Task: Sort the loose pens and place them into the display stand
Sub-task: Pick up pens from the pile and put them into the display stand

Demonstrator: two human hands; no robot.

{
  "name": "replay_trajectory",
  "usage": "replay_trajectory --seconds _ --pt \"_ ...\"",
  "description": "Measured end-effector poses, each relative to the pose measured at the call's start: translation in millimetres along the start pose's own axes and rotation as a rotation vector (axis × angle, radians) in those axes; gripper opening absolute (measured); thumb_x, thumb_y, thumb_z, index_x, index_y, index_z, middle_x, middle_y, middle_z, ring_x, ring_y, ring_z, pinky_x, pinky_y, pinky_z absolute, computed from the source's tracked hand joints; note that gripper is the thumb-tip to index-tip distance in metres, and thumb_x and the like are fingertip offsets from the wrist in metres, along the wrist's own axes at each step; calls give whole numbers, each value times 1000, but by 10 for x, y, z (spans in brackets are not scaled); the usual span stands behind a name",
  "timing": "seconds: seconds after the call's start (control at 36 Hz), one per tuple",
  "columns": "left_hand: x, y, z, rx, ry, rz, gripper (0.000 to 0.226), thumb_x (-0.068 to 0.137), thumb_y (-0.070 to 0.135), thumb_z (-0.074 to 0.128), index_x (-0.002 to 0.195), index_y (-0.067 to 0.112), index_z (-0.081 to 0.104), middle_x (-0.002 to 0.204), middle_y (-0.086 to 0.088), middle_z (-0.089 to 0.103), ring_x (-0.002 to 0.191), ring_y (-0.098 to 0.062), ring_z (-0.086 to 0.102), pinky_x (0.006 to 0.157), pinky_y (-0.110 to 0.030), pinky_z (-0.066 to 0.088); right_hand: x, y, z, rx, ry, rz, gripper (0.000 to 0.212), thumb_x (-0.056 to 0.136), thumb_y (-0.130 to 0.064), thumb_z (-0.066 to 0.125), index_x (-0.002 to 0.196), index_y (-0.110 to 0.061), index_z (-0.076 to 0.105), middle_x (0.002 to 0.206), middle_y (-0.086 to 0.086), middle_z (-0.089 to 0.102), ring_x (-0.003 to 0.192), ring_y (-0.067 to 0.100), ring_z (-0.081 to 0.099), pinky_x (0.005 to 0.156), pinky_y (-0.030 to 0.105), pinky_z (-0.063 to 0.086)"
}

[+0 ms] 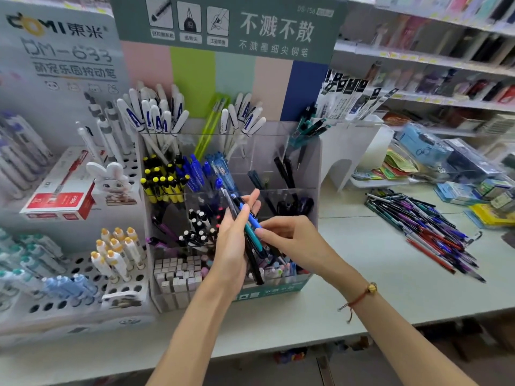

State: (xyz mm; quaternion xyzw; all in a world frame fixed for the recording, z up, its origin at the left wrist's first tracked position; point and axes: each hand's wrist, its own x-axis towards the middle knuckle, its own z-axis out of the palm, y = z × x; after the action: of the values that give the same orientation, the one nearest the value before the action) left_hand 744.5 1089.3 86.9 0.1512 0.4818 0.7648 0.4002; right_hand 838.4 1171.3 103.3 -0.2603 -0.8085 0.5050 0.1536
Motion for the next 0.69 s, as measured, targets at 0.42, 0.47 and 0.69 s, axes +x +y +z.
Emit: replay_trajectory --seconds 0.42,0.47,0.69 --pt "-50 136 -251 -104 -44 -36 25 103 14 35 118 16 55 63 8 41 48 -4 31 42 -15 27 -77 34 -194 732 322 178 19 97 -9 51 116 -11 50 104 7 68 76 14 70 64 18 54" --pt "-70 146 -282 -121 -47 -57 24 102 18 37 118 15 54 62 8 38 48 -4 29 41 -16 24 -76 29 -189 710 375 159 26 95 -6 54 120 -13 46 102 6 65 68 10 69 61 17 53" --pt "-144 156 -503 -41 81 -28 22 103 20 35 83 14 42 62 5 42 44 -5 33 39 -16 30 -105 25 -194 297 517 -78 70 91 -2 61 143 -28 21 103 8 61 72 14 72 67 23 57"
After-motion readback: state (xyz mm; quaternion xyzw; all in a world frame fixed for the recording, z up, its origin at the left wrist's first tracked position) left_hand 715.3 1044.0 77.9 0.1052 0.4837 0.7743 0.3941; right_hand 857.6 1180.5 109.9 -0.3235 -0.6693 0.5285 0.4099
